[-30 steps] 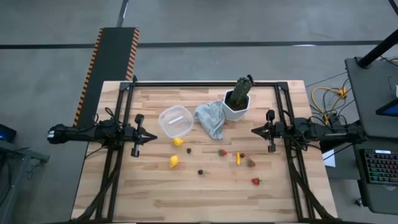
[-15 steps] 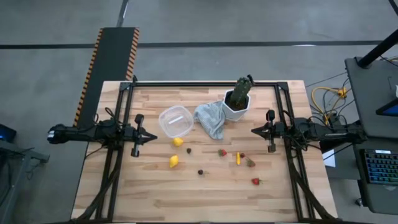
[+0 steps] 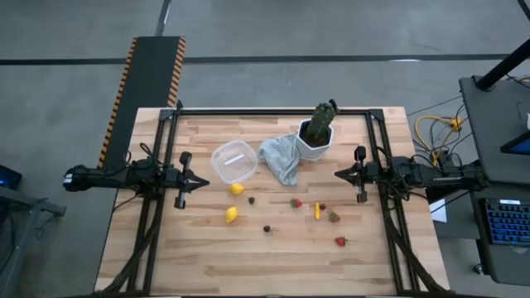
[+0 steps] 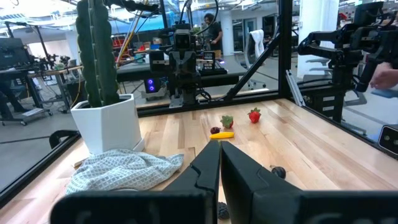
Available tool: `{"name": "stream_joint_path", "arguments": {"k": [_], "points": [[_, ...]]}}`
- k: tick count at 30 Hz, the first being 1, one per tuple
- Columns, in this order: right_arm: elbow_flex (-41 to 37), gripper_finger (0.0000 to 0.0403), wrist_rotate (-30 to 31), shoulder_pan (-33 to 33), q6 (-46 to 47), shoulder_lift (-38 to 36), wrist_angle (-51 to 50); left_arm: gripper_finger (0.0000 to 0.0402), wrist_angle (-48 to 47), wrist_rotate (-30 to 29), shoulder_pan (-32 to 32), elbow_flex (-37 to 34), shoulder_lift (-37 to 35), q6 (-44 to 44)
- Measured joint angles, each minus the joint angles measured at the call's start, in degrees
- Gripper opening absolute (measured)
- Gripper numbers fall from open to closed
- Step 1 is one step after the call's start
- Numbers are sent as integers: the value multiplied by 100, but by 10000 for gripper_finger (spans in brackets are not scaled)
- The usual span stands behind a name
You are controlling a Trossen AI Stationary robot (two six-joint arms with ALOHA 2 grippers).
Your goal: Pick and placing Produce into tupperware
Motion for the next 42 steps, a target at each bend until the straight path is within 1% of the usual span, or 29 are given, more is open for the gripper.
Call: {"name": "stream_joint_path", "arguments": {"k": [3, 7, 9, 19, 23, 31, 36, 42], "points": [[0, 9, 0, 0, -2, 0, -2, 0, 0, 0, 1, 0, 2, 0], [0, 9, 0, -1, -429, 0, 0, 0, 0, 0, 1, 0, 2, 0], [0, 9, 0, -1, -432, 2, 0, 0, 0, 0, 2, 0, 0, 0], [0, 9, 0, 0, 657, 2, 0, 0, 1, 0, 1, 0, 0, 0], [0, 9, 0, 0, 936, 2, 0, 0, 4, 0, 2, 0, 2, 0], [-1, 9, -2, -1, 925, 0, 42, 0, 110, -9, 0, 0, 2, -2], [0, 9, -2, -2, 497, 0, 57, 0, 369, -15, 2, 0, 2, 37], [0, 9, -4, 0, 565, 1, 83, 0, 548, -21, 0, 0, 0, 33]]}}
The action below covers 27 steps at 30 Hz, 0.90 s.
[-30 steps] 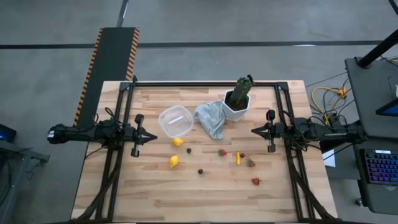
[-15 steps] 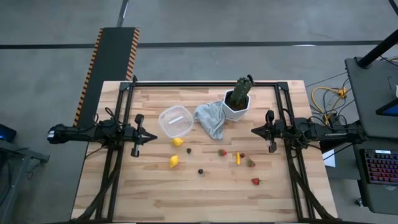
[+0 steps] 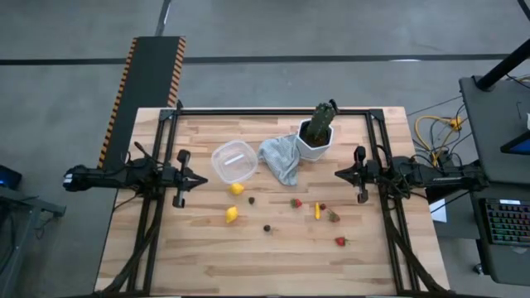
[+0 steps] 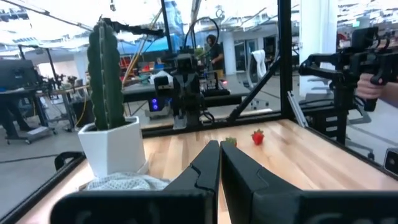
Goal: Pick and placing Produce into tupperware
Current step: Put the middle red strawberry into the transparent container
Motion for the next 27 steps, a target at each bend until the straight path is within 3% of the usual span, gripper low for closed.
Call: {"name": "stream_joint_path", "arguments": {"k": [6, 12, 17, 19, 22, 24, 27], "points": [[0, 28, -19, 0, -260, 13, 380, 0, 27, -146, -2, 0, 2, 4], [148, 104, -45, 137, -675, 418, 1069, 0, 17, -857, -2, 0, 2, 4], [999, 165, -3, 438, -891, 1338, 1012, 0, 16, -914, -2, 0, 2, 0], [1448, 181, 44, 554, -1187, 1793, 584, 0, 11, -914, 0, 0, 2, -2], [2229, 196, 565, 646, -1462, 2461, -831, 0, 7, -914, 0, 0, 2, -13], [2737, 200, 930, 650, -1275, 2888, -1906, 0, 5, -914, 2, 0, 2, -13], [3464, 198, 912, 649, -526, 3369, -3299, 0, 7, -914, 2, 0, 2, -29]]}}
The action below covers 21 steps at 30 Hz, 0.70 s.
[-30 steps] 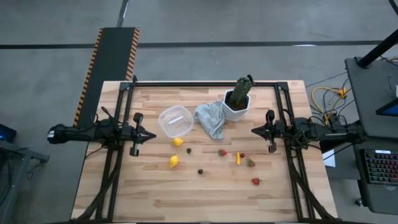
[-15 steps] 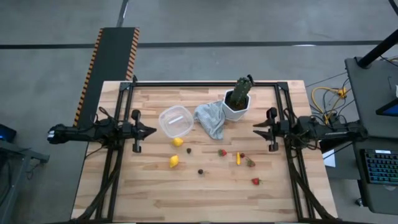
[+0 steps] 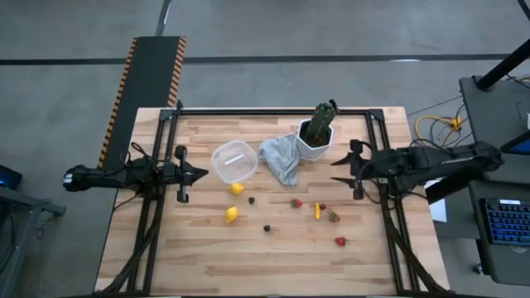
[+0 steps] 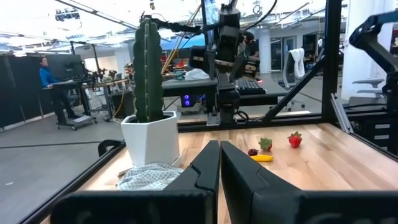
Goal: Pick and placing Produce into tupperware
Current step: Put the middle red strawberry into the transparent container
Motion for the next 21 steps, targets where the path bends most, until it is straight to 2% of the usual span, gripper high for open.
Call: {"name": "stream_joint_path", "arguments": {"k": [3, 7, 11, 16, 21], "points": [[559, 192, -486, 2, 862, 316, -924, 0, 13, 0, 0, 0, 0, -10], [776, 187, -1191, 54, 1971, 529, -1291, 0, 13, 1, 0, 0, -1, -9], [562, 187, -1243, 510, 2807, 785, -1366, 0, 10, 2, 0, 0, 0, -8], [328, 185, -741, 1572, 3216, 1347, -870, 0, 11, 2, 0, 0, 0, -12], [285, 184, 530, 2581, 3545, 1939, -980, 0, 31, 2, 0, 0, -2, -14]]}}
